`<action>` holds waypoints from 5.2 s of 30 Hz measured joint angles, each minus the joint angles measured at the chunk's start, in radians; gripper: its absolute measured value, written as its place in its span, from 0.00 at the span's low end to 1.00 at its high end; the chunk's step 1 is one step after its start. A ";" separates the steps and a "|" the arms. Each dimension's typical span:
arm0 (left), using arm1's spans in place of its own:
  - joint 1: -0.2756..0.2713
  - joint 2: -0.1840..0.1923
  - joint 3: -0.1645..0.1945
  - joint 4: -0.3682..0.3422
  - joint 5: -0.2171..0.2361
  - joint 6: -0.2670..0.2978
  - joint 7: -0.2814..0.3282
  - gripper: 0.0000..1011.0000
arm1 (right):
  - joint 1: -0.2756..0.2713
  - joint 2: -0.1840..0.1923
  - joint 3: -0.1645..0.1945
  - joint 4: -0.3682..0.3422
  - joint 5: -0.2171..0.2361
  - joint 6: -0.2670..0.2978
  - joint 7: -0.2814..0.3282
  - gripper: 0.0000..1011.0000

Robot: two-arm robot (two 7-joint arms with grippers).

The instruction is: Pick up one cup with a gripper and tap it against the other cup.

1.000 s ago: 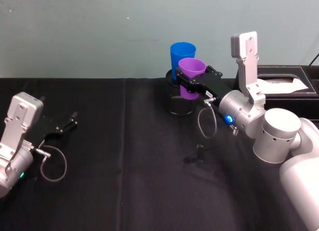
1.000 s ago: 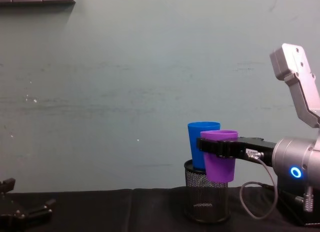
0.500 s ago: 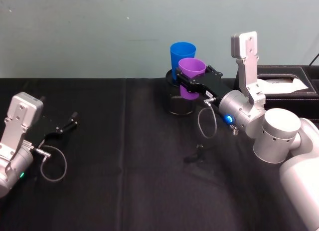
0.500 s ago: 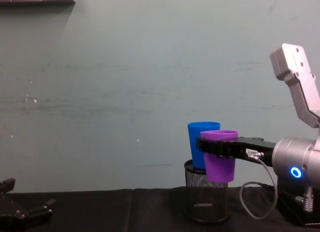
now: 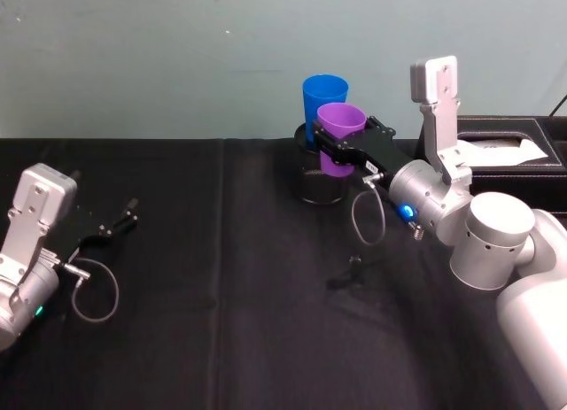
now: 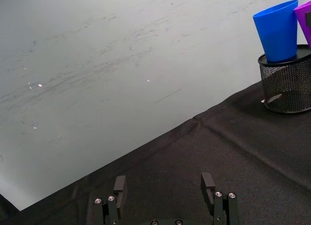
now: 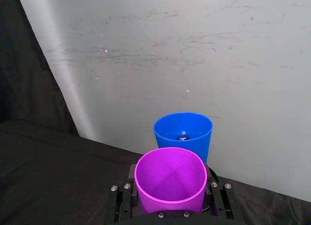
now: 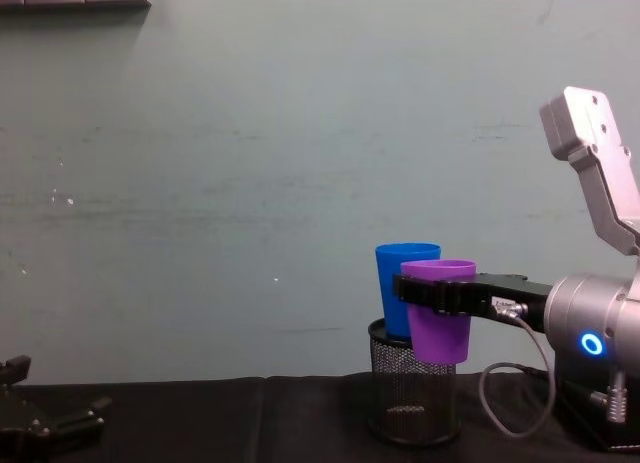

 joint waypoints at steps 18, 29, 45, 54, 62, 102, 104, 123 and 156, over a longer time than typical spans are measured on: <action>0.000 0.000 0.000 0.000 0.000 0.000 0.000 0.99 | 0.000 0.000 0.000 0.000 0.000 0.000 0.000 0.72; 0.000 0.000 0.000 0.000 0.000 0.000 0.000 0.99 | 0.000 0.000 0.000 0.000 0.000 0.000 0.000 0.72; 0.000 0.000 0.000 0.000 0.000 0.000 0.000 0.99 | 0.000 0.000 0.000 0.000 0.000 0.000 0.000 0.72; 0.000 0.000 0.000 0.000 0.000 0.000 0.000 0.99 | 0.000 0.000 0.000 0.000 0.000 0.000 0.000 0.72; 0.000 0.000 0.000 0.000 0.000 0.000 0.000 0.99 | 0.000 0.000 0.000 0.000 0.000 0.000 0.000 0.72; 0.000 0.000 0.000 0.000 0.000 0.000 0.000 0.99 | -0.259 0.054 -0.006 -0.205 0.016 -0.054 0.005 0.72; 0.000 0.000 0.000 0.000 0.000 0.000 0.000 0.99 | -0.280 0.054 -0.014 -0.199 -0.004 -0.094 0.004 0.72; 0.000 0.000 0.000 0.000 0.000 0.000 0.000 0.99 | -0.312 0.019 -0.002 -0.093 -0.096 -0.273 -0.002 0.72; 0.000 0.000 0.000 0.000 0.000 0.000 0.000 0.99 | -0.405 0.021 0.113 -0.379 -0.104 -0.135 -0.127 0.99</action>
